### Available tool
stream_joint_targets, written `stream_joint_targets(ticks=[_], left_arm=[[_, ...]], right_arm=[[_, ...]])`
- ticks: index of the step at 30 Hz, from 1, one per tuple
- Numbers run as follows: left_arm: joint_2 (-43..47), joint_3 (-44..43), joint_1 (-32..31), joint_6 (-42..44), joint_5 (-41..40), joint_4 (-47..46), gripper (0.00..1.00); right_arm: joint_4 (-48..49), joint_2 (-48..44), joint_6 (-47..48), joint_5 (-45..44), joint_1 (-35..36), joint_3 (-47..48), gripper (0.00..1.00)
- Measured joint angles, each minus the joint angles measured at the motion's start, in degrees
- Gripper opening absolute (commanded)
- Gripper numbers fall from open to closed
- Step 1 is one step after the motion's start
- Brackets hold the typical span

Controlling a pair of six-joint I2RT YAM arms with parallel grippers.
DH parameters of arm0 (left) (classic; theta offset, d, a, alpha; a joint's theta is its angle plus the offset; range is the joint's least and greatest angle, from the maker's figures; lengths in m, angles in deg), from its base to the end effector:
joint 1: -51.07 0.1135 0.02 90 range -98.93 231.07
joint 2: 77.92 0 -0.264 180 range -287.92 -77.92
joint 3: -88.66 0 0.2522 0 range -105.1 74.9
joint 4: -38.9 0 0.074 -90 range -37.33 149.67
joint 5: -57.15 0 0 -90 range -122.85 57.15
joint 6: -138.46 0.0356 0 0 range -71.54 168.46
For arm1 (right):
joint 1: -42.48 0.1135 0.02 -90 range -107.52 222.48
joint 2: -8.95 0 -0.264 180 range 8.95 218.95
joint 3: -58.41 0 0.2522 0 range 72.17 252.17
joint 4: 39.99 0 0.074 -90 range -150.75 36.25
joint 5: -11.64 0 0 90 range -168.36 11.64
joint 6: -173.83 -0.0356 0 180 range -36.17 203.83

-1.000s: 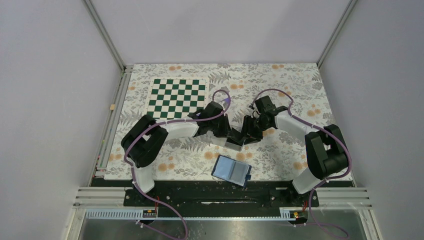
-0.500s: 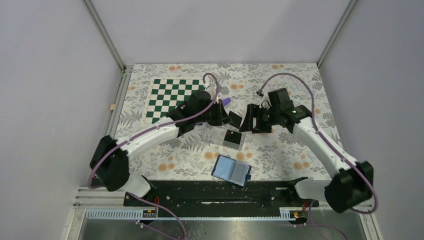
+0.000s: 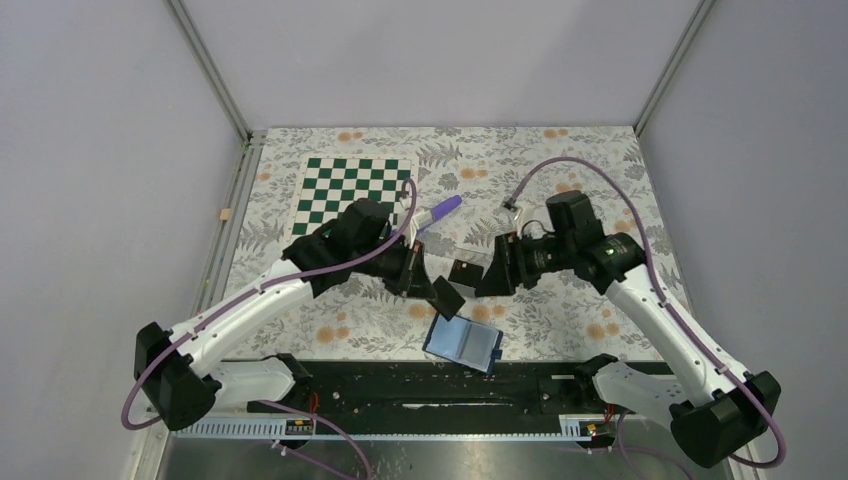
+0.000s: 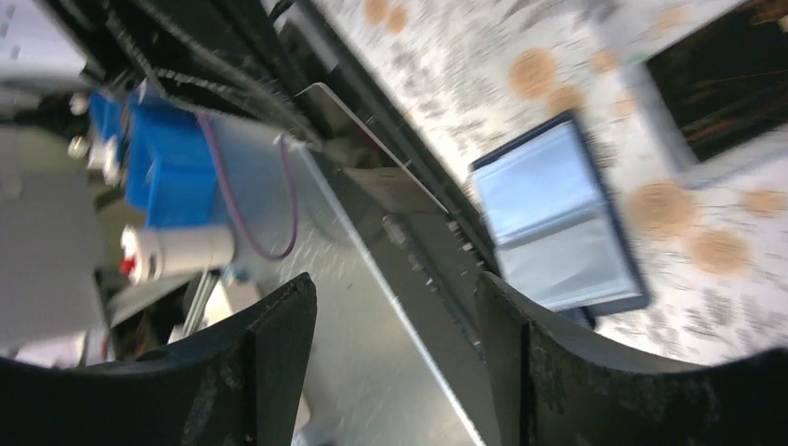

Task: Put the credit cards into the card holder
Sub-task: Pick up the credit card from the storage box.

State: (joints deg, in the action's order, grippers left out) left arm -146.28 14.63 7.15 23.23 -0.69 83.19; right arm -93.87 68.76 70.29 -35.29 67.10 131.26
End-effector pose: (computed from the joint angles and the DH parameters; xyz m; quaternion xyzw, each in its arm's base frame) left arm 0.1705 -0.1905 0.3188 0.2591 0.8349 -0.4419 0.2013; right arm 0.1795 0.1090 0.3332 -0.2336 0.8272 0.4419 0.2566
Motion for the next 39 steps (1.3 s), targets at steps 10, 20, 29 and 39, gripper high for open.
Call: stream_joint_targets(ticks=[10, 20, 29, 39], left_arm=[[4.4, 5.5, -1.3, 0.7, 15.8, 2.0, 0.00], [4.6, 6.1, -3.6, -1.6, 19.3, -1.0, 0.00], [4.7, 6.4, -3.9, -1.9, 19.9, -1.6, 0.00], [5.7, 7.8, -4.0, -3.3, 15.8, -4.3, 0.49]], right_arm=[[14.5, 2.1, -8.5, 10.5, 13.6, -9.7, 0.60], [27.3, 2.3, -17.0, 13.6, 18.9, -12.3, 0.41], [31.1, 2.4, -19.6, 16.4, 19.6, -14.4, 0.19], [31.2, 1.8, -20.2, 16.3, 20.5, -15.5, 0.00]])
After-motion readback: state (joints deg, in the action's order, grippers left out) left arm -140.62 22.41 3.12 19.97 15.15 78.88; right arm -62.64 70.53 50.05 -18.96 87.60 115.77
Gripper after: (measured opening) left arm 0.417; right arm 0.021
